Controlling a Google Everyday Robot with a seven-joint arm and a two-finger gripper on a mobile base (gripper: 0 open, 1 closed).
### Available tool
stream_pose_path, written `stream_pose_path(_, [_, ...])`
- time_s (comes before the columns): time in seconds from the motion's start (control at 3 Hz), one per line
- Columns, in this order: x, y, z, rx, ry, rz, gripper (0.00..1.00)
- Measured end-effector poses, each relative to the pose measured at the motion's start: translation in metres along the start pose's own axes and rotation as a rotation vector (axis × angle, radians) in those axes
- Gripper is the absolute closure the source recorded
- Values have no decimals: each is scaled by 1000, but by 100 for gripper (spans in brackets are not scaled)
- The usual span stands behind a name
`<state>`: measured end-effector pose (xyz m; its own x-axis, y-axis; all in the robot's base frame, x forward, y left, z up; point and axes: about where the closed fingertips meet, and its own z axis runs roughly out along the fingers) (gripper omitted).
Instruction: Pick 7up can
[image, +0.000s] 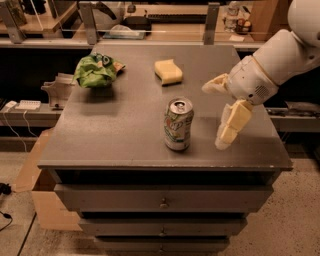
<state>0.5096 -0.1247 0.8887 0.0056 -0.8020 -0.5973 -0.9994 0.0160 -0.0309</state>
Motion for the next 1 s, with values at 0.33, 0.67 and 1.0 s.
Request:
stream_pose_path(0.33, [-9,-1,13,-56,-80,-34,0])
stream_pose_path(0.67, [-16,4,29,-114,-120,-59,0])
stream_pose_path(1.0, [-21,8,45,-169,-147,-76,0])
